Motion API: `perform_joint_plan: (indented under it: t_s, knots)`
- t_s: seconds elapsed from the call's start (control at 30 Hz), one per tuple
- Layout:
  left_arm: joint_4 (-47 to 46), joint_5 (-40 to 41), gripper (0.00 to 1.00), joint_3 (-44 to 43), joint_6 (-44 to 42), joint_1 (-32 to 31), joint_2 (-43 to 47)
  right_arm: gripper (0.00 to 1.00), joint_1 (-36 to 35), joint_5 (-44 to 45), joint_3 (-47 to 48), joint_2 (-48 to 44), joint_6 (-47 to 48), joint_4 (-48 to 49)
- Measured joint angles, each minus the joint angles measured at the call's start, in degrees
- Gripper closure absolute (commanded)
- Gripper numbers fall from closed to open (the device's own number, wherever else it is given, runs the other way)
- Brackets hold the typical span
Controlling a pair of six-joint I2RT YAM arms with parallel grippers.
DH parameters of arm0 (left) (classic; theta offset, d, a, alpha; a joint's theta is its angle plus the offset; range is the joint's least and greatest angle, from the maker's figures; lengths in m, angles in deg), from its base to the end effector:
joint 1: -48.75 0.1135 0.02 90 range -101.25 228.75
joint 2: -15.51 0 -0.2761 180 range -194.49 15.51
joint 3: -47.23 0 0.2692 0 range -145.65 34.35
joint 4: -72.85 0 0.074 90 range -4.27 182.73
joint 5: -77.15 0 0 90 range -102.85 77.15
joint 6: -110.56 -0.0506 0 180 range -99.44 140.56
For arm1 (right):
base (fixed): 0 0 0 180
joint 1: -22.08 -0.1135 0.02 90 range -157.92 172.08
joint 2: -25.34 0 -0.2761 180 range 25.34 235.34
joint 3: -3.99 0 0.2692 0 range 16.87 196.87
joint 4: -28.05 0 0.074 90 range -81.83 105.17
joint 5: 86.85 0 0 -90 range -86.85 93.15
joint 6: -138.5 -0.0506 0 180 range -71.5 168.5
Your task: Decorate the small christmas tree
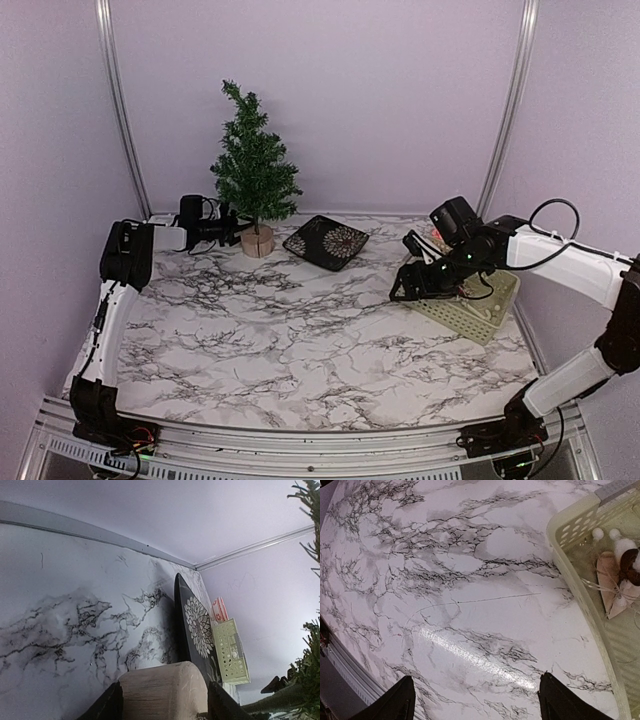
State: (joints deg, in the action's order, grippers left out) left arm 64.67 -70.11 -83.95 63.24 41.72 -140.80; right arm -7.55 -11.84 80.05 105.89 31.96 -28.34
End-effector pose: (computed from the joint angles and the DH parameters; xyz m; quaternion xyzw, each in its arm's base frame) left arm 0.6037 -0.1173 0.0806 0.0556 0.7588 -0.5690 0.3122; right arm 0.2568 0.1611 0.2574 -0.1420 0.9496 0.2139 0.1798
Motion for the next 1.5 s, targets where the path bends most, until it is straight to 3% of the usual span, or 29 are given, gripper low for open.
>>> perform_joint_plan:
  t_s: [0.33,0.93,1.3,1.5]
  knots:
    - [-1.31,-2.82,0.64,17.46,-7.65,-1.75,9.29,0.16,0.00,-0.83,-0.55,-1.99,-0.83,1.09]
    - [3.69,-4.00,0.70,42.10,-23.91,-8.59,26.25,0.17,-0.02,-5.11,-3.13,-1.27,-4.70,9.55]
    - [6.51,-0.57,0.70,50.49,-28.68,-16.09,33.35,0.18,-0.02,-5.75,-4.09,-0.63,-5.99,13.55]
    - [6.36,0.44,0.50,55.21,-28.72,-16.61,36.59,0.18,0.04,-4.39,-3.98,-1.75,-5.75,12.48]
